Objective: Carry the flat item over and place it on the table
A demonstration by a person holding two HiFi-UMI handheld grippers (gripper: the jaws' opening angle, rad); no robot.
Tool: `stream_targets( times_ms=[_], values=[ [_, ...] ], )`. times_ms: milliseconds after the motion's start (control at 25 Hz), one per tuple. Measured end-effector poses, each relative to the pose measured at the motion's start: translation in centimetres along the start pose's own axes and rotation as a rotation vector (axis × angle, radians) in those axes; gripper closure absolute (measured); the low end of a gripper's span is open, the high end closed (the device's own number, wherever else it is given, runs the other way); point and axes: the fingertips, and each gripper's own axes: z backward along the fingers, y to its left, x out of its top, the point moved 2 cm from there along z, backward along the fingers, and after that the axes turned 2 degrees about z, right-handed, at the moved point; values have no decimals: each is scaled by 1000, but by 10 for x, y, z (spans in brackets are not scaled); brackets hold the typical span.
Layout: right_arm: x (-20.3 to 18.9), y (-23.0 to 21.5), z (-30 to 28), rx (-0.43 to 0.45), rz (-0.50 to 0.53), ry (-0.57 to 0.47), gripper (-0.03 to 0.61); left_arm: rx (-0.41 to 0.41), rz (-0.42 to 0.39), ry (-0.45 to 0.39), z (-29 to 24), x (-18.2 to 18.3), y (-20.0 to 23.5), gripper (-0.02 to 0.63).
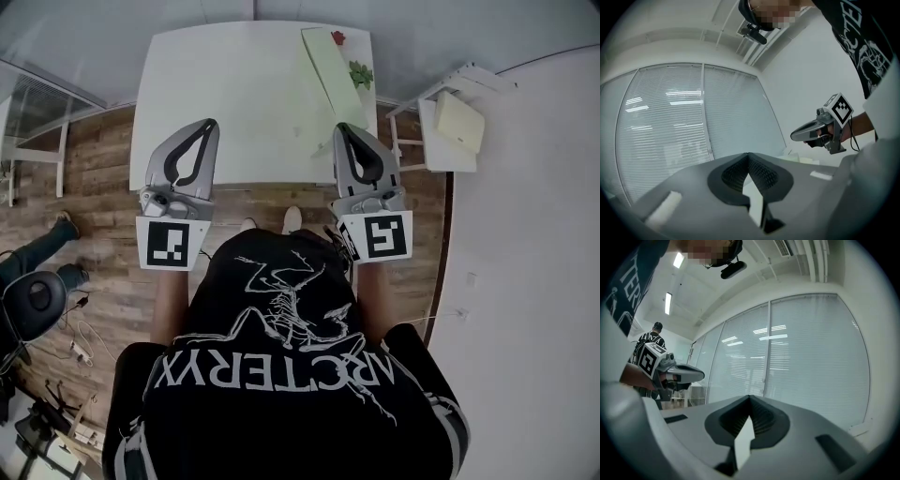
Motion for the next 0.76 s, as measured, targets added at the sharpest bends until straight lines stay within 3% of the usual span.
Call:
stream_targets(
  times_ms=[760],
  values=[
    [3,-2,2,3,3,-2,566,-3,17,5,0,-3,-5,603]
  ],
)
